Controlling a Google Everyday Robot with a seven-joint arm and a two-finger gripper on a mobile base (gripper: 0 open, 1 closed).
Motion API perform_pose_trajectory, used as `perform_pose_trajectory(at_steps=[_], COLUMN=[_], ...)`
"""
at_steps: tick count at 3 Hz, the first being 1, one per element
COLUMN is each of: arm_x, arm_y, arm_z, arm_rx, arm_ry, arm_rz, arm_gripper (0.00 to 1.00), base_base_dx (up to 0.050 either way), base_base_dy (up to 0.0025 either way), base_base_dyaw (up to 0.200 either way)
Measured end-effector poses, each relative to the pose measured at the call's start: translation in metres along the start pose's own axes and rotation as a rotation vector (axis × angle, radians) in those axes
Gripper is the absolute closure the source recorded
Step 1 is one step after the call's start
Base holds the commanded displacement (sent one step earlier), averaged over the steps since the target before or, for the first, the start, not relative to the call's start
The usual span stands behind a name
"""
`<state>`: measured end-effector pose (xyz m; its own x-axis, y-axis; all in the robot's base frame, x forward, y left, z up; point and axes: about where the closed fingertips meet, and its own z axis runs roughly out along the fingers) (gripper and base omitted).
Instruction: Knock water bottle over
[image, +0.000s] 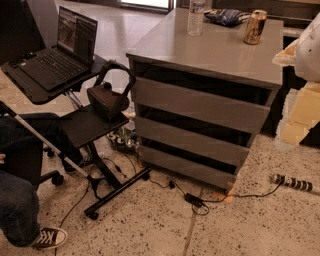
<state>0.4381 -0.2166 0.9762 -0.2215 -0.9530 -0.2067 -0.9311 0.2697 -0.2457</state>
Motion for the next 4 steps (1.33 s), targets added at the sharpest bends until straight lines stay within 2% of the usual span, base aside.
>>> perform_pose_trajectory(at_steps=[1, 2, 4], arm_x=[0.0, 0.0, 0.0], arm_y=[0.0, 0.0, 0.0], arm_z=[0.0, 0.0, 0.0], arm_rx=[0.0, 0.0, 0.0], arm_ry=[0.0, 0.0, 0.0], arm_rz=[0.0, 0.0, 0.0], arm_gripper=[0.0, 0.0, 0.0], base_base_dx=[0.049, 0.021, 0.05], base_base_dy=[0.0, 0.00187, -0.00001], base_base_dyaw=[0.0, 0.181, 0.0])
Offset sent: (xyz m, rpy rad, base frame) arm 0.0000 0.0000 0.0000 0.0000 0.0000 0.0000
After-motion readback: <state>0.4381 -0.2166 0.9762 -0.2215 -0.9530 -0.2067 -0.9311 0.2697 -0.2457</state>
